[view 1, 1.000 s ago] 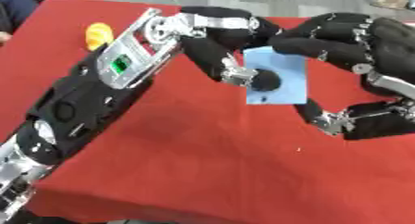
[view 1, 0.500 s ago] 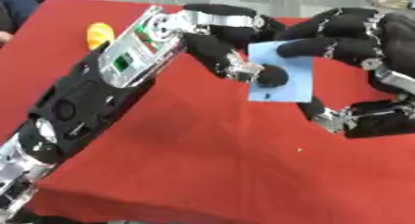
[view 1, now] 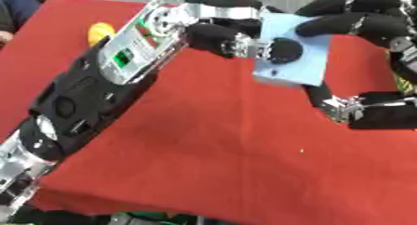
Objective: Pick up the objects with one hand, pass them to the other hand, and then place them into the box on the other side of the table.
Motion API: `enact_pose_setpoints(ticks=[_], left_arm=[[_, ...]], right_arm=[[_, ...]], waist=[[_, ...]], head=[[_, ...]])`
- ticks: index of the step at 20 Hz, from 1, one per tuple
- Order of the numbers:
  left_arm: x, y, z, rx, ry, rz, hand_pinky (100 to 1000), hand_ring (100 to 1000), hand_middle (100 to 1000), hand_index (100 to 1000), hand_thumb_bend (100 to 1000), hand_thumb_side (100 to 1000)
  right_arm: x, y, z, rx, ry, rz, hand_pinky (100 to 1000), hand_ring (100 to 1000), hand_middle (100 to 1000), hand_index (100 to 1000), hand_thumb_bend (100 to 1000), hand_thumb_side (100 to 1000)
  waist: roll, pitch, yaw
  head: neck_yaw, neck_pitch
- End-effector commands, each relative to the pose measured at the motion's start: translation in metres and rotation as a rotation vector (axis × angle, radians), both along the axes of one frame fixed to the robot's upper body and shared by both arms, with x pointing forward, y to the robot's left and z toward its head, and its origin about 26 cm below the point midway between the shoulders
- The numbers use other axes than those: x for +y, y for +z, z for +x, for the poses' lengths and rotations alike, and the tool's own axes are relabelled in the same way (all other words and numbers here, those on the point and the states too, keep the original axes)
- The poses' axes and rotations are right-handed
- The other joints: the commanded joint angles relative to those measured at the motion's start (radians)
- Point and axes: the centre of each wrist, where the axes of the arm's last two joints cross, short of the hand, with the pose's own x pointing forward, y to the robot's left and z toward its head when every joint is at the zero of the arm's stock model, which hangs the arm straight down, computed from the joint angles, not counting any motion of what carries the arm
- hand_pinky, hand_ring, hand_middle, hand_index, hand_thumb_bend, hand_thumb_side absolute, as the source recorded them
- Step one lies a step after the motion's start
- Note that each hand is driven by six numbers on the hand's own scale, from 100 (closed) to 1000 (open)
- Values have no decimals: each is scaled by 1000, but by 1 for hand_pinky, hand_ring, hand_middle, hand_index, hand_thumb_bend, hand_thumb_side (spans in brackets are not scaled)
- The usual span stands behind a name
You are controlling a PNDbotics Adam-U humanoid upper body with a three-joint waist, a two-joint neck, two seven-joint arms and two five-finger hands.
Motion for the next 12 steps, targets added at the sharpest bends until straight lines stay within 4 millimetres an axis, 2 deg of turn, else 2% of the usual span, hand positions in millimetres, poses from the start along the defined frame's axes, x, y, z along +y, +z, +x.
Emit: enact_pose_setpoints(ticks=[1, 6, 9, 12], left_arm=[[12, 11, -3, -54, -2, 9, 695, 640, 562, 682, 100, 814], [38, 18, -1, -115, 34, 2, 721, 697, 620, 730, 100, 882], [58, 23, -1, -160, 58, 7, 738, 738, 670, 768, 184, 924], [78, 26, -1, -206, 110, 9, 751, 762, 704, 793, 224, 950]], right_arm=[[-10, 13, 2, -51, -42, 71, 718, 440, 200, 685, 100, 100], [-15, 12, 3, -74, -69, 115, 718, 441, 201, 684, 100, 100], [-20, 15, 3, -88, -92, 137, 718, 443, 203, 683, 100, 100], [-28, 19, 5, -95, -118, 158, 718, 443, 202, 682, 100, 100]], waist=[[-3, -14, -2], [-1, -13, -3], [0, -15, -3], [0, -16, -3]], head=[[1, -5], [-2, -4], [-7, -2], [-12, -1]])
